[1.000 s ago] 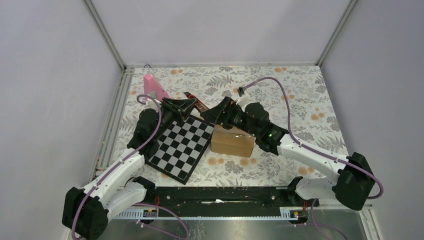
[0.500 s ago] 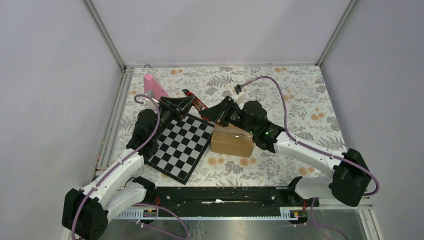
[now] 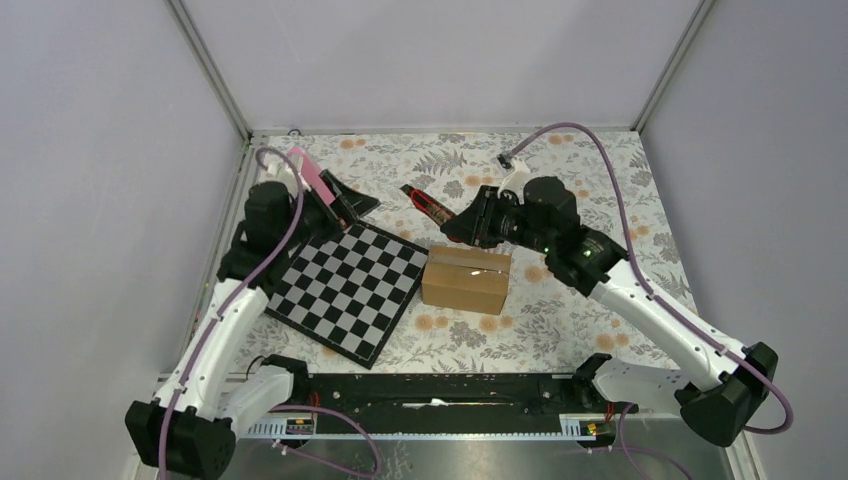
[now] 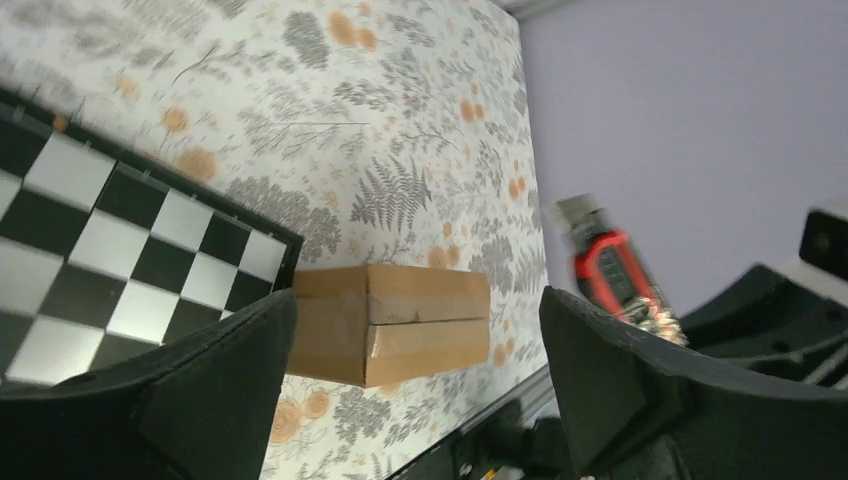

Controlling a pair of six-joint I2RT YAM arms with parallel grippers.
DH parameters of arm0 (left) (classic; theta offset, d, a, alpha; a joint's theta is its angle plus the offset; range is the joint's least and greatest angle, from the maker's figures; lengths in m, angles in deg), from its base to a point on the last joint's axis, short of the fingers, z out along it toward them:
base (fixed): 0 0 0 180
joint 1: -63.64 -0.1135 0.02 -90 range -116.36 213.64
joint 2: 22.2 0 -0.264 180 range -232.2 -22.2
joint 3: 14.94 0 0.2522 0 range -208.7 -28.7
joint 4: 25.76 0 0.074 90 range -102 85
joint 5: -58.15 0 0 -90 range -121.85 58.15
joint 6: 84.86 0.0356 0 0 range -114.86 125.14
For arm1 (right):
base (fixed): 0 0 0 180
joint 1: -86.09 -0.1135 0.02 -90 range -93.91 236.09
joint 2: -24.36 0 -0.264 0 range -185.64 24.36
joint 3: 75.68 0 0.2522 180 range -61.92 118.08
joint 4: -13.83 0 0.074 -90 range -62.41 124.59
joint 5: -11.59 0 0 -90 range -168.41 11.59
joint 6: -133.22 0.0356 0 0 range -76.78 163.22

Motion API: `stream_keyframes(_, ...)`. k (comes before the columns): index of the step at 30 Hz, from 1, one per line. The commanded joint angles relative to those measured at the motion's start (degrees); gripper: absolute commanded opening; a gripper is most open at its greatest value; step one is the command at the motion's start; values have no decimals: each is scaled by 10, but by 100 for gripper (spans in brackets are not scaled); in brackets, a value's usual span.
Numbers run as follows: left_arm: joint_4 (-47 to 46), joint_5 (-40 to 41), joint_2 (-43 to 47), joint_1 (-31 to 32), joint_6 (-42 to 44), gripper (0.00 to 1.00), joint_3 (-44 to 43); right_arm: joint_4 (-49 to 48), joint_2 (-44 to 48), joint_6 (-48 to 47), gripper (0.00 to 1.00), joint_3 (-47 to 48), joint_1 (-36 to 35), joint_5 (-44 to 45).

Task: Unpack the express box
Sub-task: Adjust the knife.

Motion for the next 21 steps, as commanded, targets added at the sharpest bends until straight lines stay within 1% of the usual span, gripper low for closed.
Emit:
stream_keyframes(1,60,-145,-32,-4,233,98,-158,202,5,-158,0,86,6,-119)
stream_keyframes(4,37,-258,-45,-3,292,99,-211,267,11,-200,0,103,6,-159)
stream_keyframes(6,49,-322,-66,1,326,97,-244,293,18,-216,0,105,7,-198)
stream_keyframes(8,83,-366,-94,26,366,89,-271,312,27,-227,0,107,5,-225)
stream_keyframes(11,95,-452,-129,93,395,82,-276,341,41,-246,0,108,2,-263)
stream_keyframes(12,96,-468,-136,121,401,80,-273,352,47,-252,0,108,-2,-270)
stream_keyframes(13,95,-478,-138,138,405,81,-267,362,51,-258,0,109,-5,-277)
stream_keyframes(16,95,-509,-141,167,410,81,-243,380,62,-266,0,104,-16,-300)
stream_keyframes(21,96,-516,-141,231,407,80,-204,394,79,-263,0,86,-44,-322)
